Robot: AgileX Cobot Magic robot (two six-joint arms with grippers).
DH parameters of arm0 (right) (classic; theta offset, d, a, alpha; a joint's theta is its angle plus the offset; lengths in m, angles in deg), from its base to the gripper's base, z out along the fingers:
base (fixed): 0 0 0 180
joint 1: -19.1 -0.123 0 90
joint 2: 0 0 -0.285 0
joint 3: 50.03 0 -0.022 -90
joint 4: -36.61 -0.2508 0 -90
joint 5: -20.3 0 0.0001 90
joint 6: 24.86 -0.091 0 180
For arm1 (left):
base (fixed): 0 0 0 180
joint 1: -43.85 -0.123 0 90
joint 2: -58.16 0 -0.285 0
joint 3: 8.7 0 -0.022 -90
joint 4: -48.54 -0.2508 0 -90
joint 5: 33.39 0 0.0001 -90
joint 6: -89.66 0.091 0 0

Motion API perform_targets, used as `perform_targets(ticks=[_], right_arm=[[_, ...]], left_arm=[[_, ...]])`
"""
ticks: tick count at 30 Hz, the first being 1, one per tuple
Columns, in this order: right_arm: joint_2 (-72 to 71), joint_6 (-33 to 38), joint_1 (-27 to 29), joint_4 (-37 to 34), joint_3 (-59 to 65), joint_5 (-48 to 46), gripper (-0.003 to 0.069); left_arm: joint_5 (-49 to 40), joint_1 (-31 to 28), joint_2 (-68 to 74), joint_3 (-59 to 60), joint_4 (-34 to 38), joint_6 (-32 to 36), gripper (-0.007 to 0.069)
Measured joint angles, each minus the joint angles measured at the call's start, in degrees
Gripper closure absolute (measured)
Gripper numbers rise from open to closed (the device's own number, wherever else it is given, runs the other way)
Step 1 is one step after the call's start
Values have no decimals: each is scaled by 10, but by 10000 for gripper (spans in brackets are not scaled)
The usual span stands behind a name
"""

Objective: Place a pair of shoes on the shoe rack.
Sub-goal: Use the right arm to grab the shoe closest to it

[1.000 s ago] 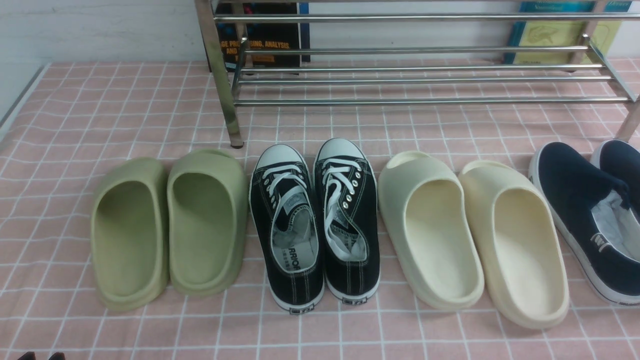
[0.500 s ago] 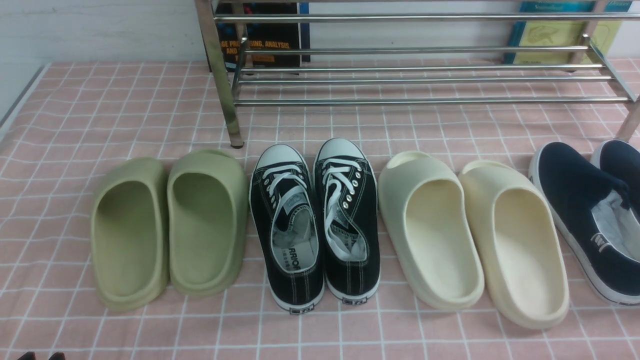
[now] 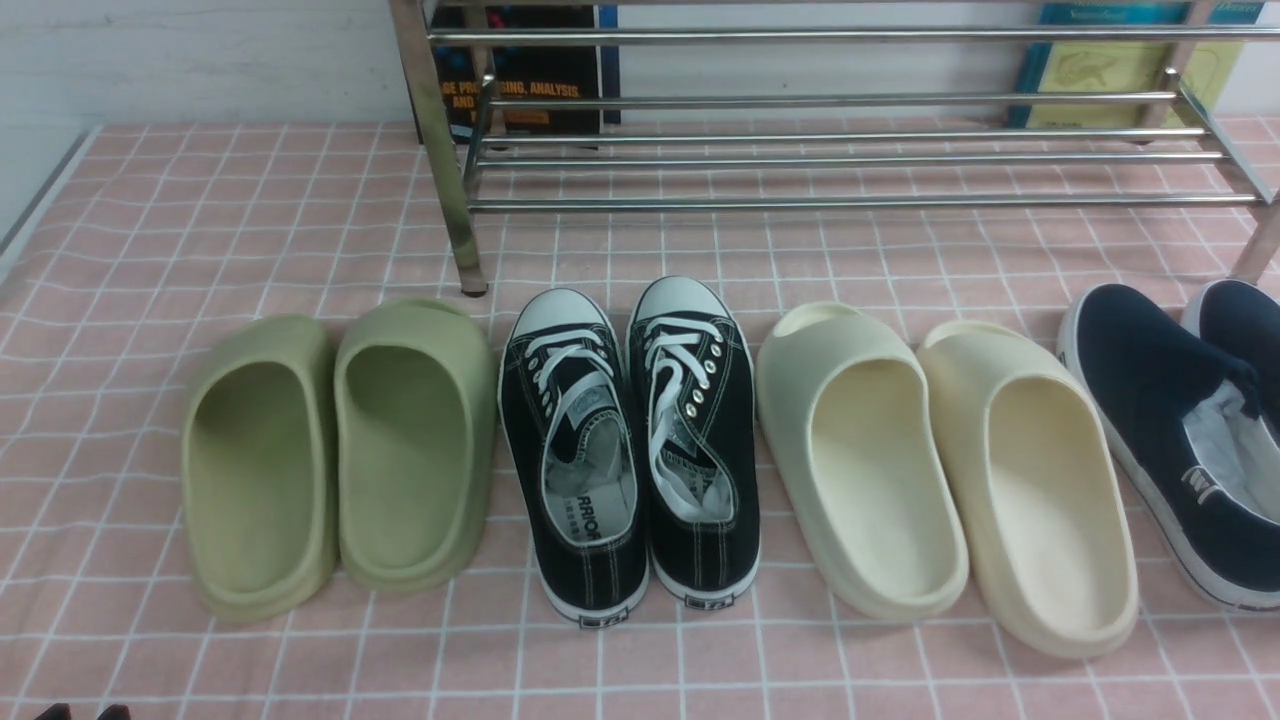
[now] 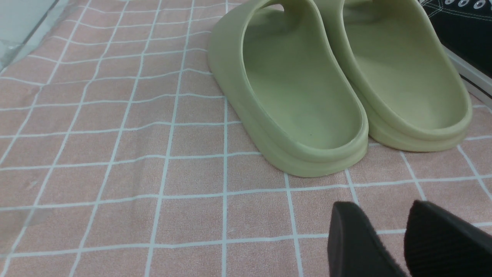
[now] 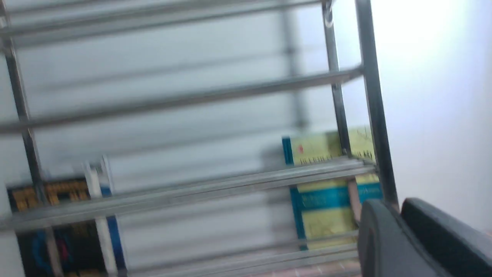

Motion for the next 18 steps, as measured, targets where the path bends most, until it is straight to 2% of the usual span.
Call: perform_targets(ticks=[2,5,8,11,15,18], right_arm=[[0,-36,0,-1,0,35,567],[0,-147,0,-1,-3,132,566],[13,-166,0,6,-49,143,564],[69,-110,0,22,-163,96,562],[173,19,0,32,-288,-38,561],[277,86,0,27,-335,-137,561]], left_arm=[[0,0,0,0,0,0,385],[0,0,0,0,0,0,385],[0,0,0,0,0,0,385],[0,0,0,0,0,0,385],[0,0,0,0,0,0,385],[0,0,0,0,0,0,385]])
